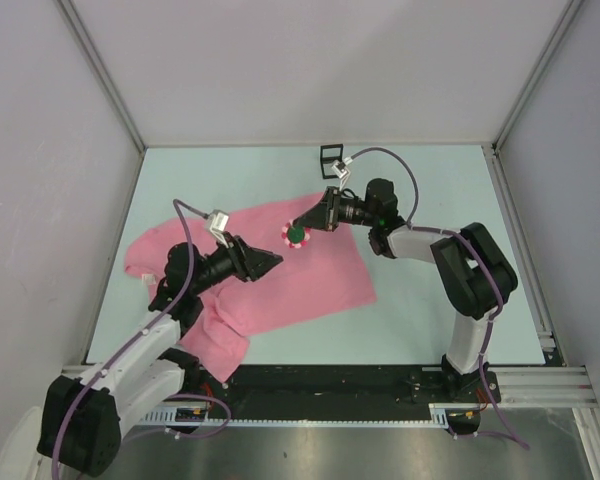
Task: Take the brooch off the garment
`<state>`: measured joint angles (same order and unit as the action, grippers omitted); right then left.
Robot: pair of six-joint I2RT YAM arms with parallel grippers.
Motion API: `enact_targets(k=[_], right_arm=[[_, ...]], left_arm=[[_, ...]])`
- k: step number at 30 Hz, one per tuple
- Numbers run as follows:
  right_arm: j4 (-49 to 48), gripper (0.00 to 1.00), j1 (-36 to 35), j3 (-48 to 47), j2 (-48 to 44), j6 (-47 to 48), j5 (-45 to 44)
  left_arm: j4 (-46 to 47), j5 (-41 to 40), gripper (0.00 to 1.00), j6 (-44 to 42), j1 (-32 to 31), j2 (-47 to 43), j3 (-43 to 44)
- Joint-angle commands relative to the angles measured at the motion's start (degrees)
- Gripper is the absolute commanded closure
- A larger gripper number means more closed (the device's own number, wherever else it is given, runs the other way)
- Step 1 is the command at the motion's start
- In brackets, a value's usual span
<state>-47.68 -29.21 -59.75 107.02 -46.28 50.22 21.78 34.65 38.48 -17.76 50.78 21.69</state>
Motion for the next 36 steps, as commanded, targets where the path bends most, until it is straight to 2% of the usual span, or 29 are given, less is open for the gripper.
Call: enact_targets(k=[1,2,9,21,28,33,36], right_arm=[[-12.61,1.0,0.56,1.21,-1.2,-6.98,3.31],[-12.61,1.0,0.3,1.21,-1.2,-6.72,3.14],[-13.05,1.0,-0.23,1.3,-1.11,-6.89,2.87],[-16.48,1.0,-1.02,1.3,-0.94,-9.0,3.66],[-17.97,1.0,-1.55,1.3,-0.5,-10.14,3.92],[-18.68,1.0,-1.64,1.21,-0.5,-10.67,3.93],[-17.72,1.0,-1.73,1.3,-0.59,-9.88,3.66]], left_arm=[[10.81,-3.45,0.45,0.45,-2.1,-1.83,-3.76],[13.79,-3.45,0.45,0.98,-2.37,-1.48,-4.37],[18.2,-5.03,0.39,3.09,-3.77,2.39,-4.46],[25.5,-5.83,0.38,7.04,-3.77,7.48,-4.03],[34.36,-4.33,0.37,11.17,-3.77,12.05,-4.2],[41.92,-3.45,0.45,15.48,-3.77,16.26,-5.08],[44.39,-3.28,0.55,16.8,-3.51,17.76,-5.26]])
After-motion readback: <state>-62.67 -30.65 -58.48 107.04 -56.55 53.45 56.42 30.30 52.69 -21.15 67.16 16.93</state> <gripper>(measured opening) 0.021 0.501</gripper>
